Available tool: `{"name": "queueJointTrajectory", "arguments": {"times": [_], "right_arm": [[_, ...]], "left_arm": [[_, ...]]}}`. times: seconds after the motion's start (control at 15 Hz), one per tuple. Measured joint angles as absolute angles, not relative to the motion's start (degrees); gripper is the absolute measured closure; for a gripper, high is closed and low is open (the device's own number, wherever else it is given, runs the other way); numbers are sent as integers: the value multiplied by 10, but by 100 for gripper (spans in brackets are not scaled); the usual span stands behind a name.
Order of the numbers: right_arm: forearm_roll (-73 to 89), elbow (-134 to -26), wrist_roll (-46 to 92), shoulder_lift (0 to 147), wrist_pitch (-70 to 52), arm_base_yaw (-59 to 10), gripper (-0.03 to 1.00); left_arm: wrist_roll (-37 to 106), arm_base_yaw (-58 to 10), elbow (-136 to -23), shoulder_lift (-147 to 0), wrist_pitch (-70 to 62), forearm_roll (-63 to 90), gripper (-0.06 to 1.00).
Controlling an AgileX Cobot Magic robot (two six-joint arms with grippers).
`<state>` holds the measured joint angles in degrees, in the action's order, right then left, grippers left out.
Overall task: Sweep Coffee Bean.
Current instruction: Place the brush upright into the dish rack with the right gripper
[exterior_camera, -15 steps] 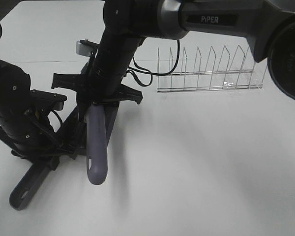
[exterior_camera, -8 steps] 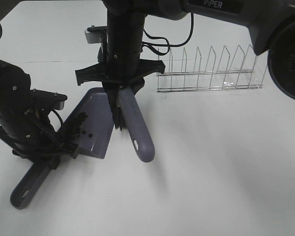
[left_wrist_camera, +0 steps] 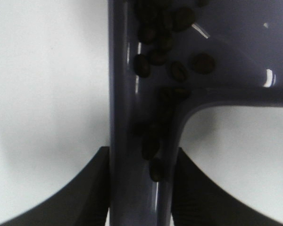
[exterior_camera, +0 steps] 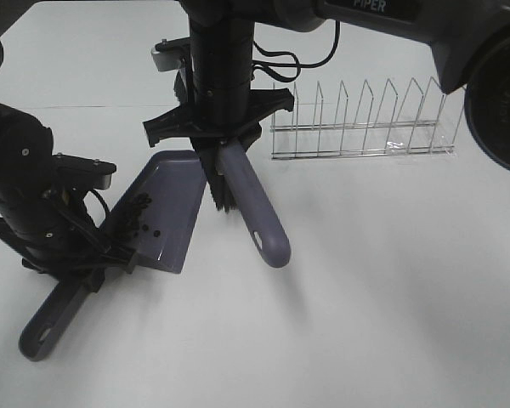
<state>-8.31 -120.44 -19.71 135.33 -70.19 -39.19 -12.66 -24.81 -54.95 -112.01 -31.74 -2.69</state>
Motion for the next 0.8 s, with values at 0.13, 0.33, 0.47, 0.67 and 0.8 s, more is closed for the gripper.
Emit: {"name": "queueJointTrajectory", "arguments": {"times": [0.13,0.33,0.47,0.67,0.8], "right_arm": [[-65,-1199,-177,1334,-701,-386,65],[-3,-1140,-148,1282,-701,-344,65],[11,-1070,-135,1246,-701,-305,65],[12,-969,-105,1199,-702,-253,65],[12,-923,-87,1180,-702,-223,65]], "left_arm": [[-127,-248,-549,-1120,-318,-27,63],[-127,-248,-549,-1120,-318,-27,63],[-127,-248,-549,-1120,-318,-27,63],[-127,-248,-549,-1120,-319,-27,63],[-127,-248,-549,-1120,-319,-26,63]]}}
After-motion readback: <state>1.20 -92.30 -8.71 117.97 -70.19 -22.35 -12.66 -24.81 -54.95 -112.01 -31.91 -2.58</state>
